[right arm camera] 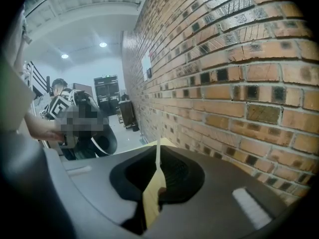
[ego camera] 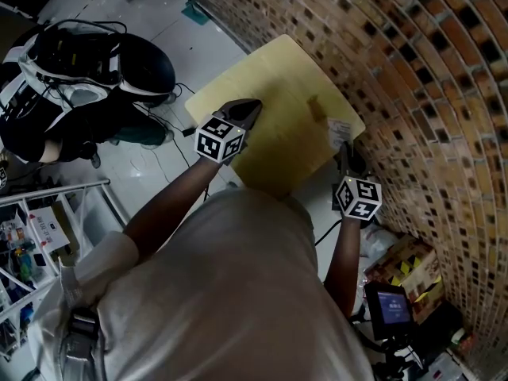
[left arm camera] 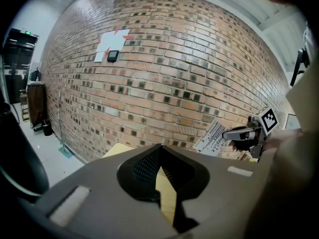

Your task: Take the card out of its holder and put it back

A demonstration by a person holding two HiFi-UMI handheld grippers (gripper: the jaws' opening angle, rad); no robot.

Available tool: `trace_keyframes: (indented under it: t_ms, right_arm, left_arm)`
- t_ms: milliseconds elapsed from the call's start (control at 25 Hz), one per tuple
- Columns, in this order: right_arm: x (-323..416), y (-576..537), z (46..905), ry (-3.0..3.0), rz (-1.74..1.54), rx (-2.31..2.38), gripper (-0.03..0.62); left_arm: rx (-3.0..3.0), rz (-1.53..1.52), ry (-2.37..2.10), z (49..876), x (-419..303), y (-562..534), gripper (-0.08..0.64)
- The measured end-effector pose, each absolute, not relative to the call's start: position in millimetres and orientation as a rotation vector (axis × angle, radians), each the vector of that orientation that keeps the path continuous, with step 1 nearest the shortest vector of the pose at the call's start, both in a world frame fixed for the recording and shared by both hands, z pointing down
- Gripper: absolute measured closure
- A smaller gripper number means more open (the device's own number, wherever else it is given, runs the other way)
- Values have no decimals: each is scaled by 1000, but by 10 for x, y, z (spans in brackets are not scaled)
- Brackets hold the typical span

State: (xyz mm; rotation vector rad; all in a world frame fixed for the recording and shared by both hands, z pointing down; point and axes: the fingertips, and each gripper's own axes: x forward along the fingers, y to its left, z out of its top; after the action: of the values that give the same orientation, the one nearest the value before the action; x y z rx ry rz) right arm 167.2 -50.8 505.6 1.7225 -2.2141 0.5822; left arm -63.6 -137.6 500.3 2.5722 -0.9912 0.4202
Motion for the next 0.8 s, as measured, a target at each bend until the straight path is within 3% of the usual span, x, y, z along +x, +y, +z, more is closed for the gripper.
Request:
trace_keyframes:
  t_ms: [800]
  right_arm:
    - [1701,-791,5114,-2269,574,1634,578]
  left_arm:
    - [2489,379,-1072,5074,-662,-1442,545]
